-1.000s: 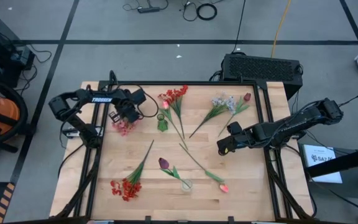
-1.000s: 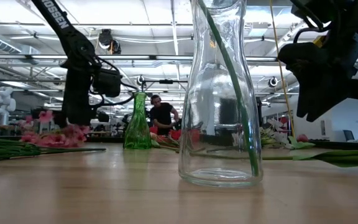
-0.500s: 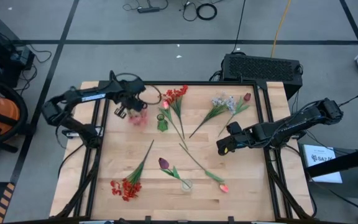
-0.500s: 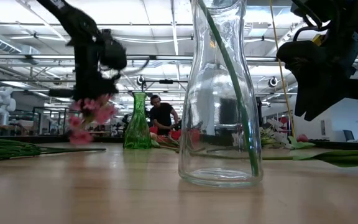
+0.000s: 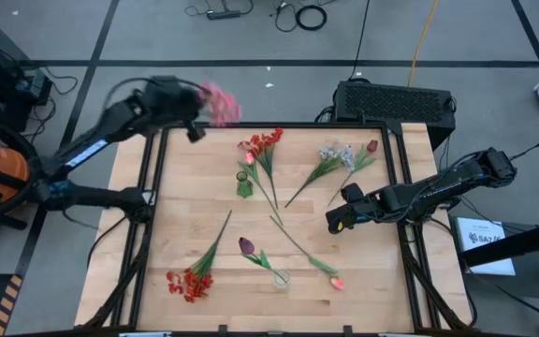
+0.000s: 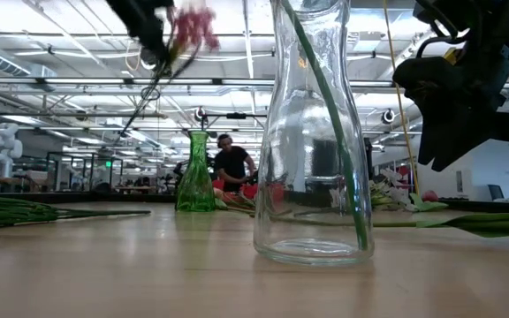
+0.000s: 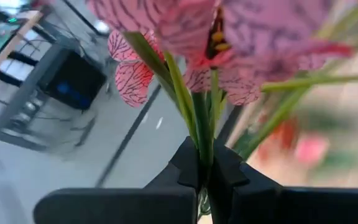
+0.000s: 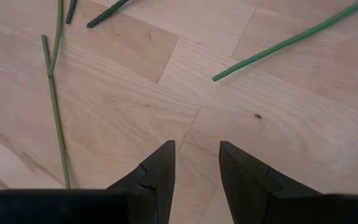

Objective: Sort flowers into vase by color
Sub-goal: Put the pink flowers into the green vase

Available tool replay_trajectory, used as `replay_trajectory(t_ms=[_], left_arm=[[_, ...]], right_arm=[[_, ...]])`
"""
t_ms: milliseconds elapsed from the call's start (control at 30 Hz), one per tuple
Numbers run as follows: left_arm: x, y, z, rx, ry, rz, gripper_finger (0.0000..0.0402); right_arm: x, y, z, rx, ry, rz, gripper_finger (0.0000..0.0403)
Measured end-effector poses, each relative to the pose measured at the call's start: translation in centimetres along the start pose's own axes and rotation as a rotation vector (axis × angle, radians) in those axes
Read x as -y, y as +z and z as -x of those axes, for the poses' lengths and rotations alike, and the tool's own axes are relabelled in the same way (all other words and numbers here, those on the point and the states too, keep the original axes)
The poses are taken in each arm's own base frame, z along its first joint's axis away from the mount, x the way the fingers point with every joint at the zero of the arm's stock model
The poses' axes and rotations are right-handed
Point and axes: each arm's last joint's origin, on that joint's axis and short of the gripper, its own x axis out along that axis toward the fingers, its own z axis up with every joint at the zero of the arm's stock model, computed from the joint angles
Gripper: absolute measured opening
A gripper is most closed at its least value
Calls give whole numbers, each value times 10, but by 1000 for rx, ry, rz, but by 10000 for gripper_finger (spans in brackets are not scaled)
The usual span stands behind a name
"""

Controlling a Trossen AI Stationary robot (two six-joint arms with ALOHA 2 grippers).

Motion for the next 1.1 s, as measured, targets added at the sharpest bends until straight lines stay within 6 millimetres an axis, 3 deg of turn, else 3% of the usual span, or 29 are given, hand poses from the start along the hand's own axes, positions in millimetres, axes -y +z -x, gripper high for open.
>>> replay_trajectory(t_ms=[133, 267, 467, 600, 700, 900, 1100], left_arm=[[-8, 19, 34, 231, -116, 294, 10], [-9, 28, 58, 404, -284, 469, 10], [8, 30, 71, 405, -431, 538, 10], [20, 31, 79, 396, -432, 556, 10], [29, 30, 78, 381, -400, 536, 10], [54, 17, 55, 345, -415, 530, 10], [60, 14, 45, 383, -428, 567, 10]], right_arm=[[0, 0, 0, 0, 1, 0, 115], [-1, 0, 0, 3, 13, 4, 115], [-6, 1, 0, 13, 61, 8, 115], [-7, 1, 0, 13, 75, 2, 115], [-9, 2, 0, 12, 88, -3, 115], [-11, 2, 1, 16, 107, -27, 115], [-11, 2, 1, 16, 108, -43, 115]])
